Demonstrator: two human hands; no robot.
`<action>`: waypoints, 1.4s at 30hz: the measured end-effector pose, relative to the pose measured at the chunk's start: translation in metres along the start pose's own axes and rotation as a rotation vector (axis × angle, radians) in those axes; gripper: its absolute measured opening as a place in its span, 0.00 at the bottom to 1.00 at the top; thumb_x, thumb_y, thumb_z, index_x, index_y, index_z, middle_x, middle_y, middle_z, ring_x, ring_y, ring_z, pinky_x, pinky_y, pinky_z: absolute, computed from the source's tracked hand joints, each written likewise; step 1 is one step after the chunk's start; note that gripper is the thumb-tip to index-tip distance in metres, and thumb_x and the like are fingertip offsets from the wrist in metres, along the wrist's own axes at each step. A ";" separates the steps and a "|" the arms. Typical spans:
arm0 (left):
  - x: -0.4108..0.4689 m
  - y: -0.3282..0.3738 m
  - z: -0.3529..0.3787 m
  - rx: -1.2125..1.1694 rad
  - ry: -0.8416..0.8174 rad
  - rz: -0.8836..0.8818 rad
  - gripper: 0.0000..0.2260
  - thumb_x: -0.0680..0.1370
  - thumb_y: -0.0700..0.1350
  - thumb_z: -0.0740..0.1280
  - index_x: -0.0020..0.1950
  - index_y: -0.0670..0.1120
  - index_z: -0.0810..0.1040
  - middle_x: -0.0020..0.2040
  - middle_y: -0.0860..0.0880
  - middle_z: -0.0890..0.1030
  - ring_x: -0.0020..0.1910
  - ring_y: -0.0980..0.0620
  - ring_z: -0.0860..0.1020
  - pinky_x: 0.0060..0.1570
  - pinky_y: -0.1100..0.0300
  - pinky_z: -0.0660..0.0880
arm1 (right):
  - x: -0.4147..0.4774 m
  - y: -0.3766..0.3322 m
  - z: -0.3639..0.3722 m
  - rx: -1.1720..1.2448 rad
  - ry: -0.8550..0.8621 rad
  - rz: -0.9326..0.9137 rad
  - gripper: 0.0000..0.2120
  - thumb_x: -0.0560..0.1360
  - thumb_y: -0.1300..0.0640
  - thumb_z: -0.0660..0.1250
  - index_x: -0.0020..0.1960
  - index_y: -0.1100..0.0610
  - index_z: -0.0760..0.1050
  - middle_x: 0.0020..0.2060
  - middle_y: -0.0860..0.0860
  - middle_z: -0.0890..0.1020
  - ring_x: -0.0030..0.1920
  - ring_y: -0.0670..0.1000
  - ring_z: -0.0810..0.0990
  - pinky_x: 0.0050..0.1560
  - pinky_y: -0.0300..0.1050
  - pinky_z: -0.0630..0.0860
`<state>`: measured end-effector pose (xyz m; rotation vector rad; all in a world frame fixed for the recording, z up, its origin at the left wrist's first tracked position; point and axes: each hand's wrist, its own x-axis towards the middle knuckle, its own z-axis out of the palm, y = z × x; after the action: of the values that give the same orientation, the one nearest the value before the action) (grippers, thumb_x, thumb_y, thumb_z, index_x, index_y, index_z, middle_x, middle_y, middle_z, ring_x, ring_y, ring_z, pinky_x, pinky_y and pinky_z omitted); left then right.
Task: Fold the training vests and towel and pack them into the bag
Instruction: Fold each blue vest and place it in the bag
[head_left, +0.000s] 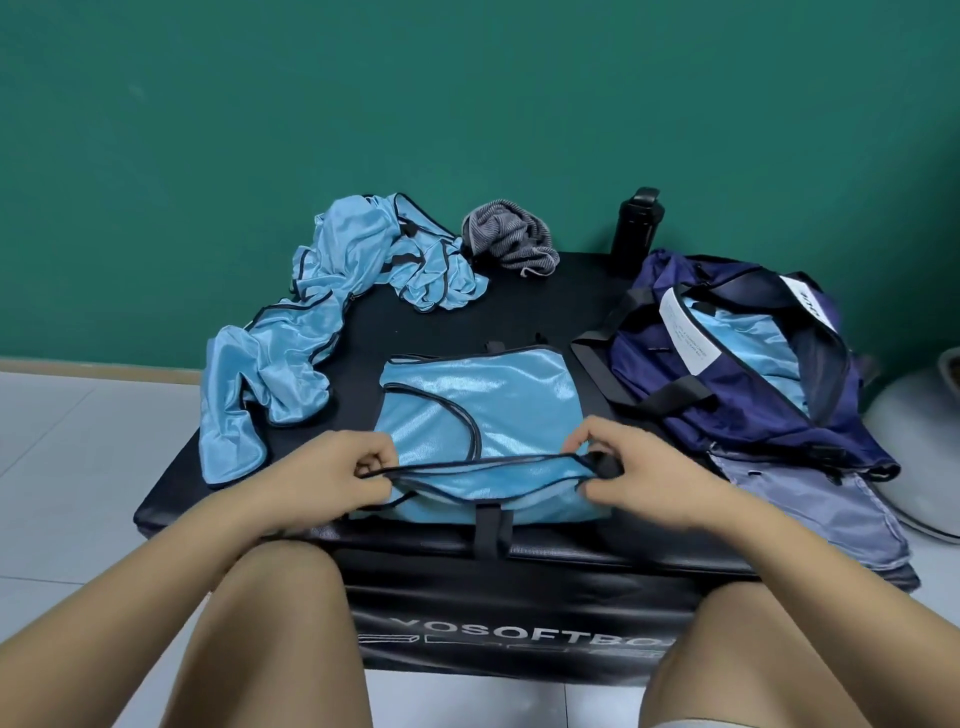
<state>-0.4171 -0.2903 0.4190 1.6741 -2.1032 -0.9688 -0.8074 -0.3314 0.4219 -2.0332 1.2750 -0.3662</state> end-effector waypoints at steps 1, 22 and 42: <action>0.008 -0.001 -0.004 0.003 0.045 0.004 0.04 0.74 0.43 0.71 0.47 0.50 0.79 0.39 0.49 0.81 0.35 0.56 0.74 0.43 0.54 0.74 | 0.007 0.002 -0.004 0.020 0.057 0.004 0.18 0.72 0.55 0.74 0.59 0.42 0.76 0.41 0.54 0.81 0.37 0.50 0.71 0.43 0.49 0.73; 0.188 -0.035 -0.017 0.023 0.502 -0.117 0.04 0.82 0.48 0.72 0.49 0.57 0.79 0.45 0.56 0.83 0.39 0.49 0.80 0.38 0.55 0.76 | 0.172 0.048 0.000 0.132 0.606 0.214 0.12 0.78 0.58 0.70 0.59 0.49 0.74 0.39 0.48 0.78 0.36 0.48 0.76 0.39 0.47 0.76; 0.184 -0.036 0.058 0.139 0.380 0.106 0.12 0.79 0.57 0.74 0.60 0.58 0.80 0.54 0.60 0.74 0.60 0.55 0.72 0.63 0.52 0.73 | 0.171 0.049 0.084 -0.455 0.524 -0.089 0.10 0.81 0.47 0.65 0.58 0.51 0.75 0.51 0.46 0.72 0.52 0.52 0.70 0.59 0.51 0.72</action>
<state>-0.4779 -0.4476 0.3192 1.6369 -2.0104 -0.4379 -0.7114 -0.4595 0.3075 -2.4817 1.7029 -0.7425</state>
